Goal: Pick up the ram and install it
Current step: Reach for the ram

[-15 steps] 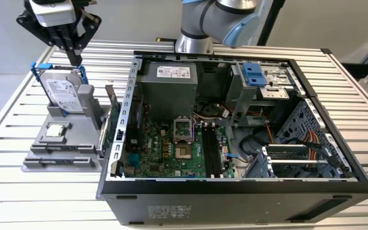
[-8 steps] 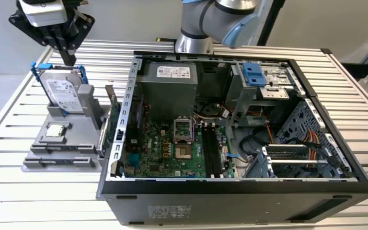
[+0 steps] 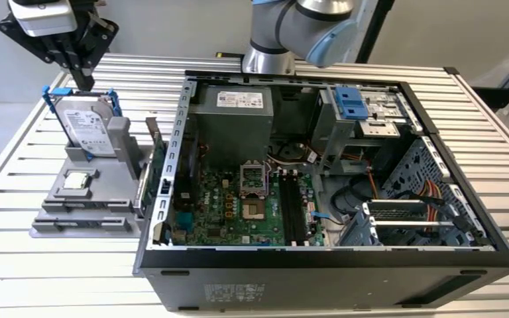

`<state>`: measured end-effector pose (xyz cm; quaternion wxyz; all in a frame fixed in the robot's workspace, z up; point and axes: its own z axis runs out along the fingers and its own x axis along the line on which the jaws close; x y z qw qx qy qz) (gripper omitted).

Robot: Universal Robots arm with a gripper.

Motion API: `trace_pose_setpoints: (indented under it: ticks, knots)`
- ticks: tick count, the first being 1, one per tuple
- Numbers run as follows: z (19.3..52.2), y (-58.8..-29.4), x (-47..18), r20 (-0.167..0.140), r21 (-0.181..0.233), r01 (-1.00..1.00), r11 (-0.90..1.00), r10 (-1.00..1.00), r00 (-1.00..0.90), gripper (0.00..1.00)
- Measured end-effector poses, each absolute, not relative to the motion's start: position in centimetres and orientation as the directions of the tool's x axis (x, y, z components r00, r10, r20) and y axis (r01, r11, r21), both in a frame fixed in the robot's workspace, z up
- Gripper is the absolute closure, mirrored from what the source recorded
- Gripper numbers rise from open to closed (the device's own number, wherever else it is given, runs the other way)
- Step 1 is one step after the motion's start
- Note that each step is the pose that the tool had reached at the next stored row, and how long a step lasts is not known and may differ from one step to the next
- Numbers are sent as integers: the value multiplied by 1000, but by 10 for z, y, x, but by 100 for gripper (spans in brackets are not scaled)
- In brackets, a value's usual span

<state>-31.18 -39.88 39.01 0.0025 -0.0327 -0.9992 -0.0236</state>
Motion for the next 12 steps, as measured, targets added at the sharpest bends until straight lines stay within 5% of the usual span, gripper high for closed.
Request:
trace_pose_setpoints:
  ticks: [12]
  knots:
    - [390, -399, -329, 8, 47, 36, 998, 36, -999, 100]
